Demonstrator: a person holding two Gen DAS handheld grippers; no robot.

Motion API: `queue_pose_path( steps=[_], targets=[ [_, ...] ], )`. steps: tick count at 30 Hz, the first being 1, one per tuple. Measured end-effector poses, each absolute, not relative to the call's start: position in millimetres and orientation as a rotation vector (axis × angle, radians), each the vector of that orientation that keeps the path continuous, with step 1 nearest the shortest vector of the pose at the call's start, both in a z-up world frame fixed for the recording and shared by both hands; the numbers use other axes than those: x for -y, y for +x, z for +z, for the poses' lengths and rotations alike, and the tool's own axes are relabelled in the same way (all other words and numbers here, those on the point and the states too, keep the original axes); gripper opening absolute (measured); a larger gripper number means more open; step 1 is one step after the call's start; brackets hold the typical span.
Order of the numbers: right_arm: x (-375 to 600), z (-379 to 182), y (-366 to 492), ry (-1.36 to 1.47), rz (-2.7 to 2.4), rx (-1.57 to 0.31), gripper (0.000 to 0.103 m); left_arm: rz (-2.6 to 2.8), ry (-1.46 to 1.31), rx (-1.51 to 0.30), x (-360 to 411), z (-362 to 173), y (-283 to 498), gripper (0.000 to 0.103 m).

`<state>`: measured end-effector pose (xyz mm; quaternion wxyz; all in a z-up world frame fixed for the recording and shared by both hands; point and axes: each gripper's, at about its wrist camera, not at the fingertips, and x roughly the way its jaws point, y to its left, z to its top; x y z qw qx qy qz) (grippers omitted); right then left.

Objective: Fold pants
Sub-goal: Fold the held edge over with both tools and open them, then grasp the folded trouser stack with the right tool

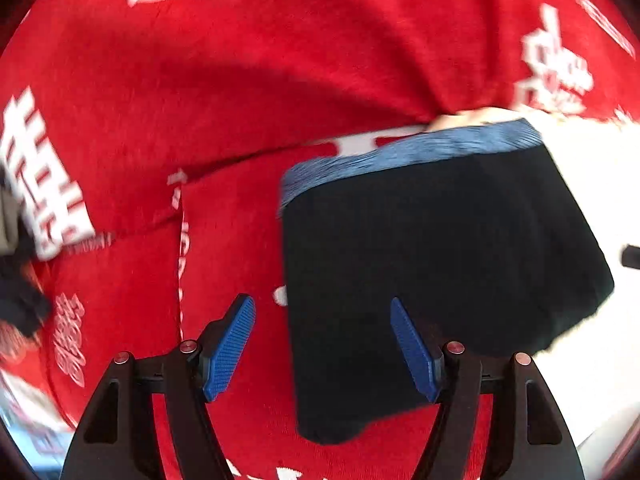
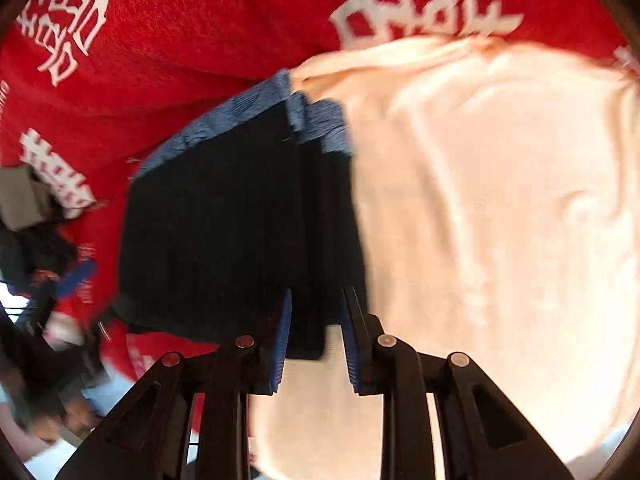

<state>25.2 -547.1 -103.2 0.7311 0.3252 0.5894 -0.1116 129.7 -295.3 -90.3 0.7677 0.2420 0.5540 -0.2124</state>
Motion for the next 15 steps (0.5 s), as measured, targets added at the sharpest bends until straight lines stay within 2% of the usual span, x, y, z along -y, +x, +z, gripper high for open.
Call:
queue_pose_path(
  steps=[3,5,8,9,15],
  targets=[
    [544,-84,22,0.786,-0.219,-1.207,0.027,-0.459,0.489,-1.254,286,-110,137,0.072],
    [534,-82,30,0.784,-0.185,-1.211,0.027,-0.451,0.483,-1.274,285,-125,131,0.073],
    [509,-102,48,0.655,-0.176,-1.313,0.027,-0.424,0.474,-1.276,284,-128,129,0.095],
    [501,-113,55,0.606,-0.190,-1.357,0.027,-0.423,0.462,-1.288,281,-129,131,0.097],
    [507,-122,54,0.672,-0.218,-1.336,0.027,-0.448,0.417,-1.337,271,-134,147,0.097]
  ],
)
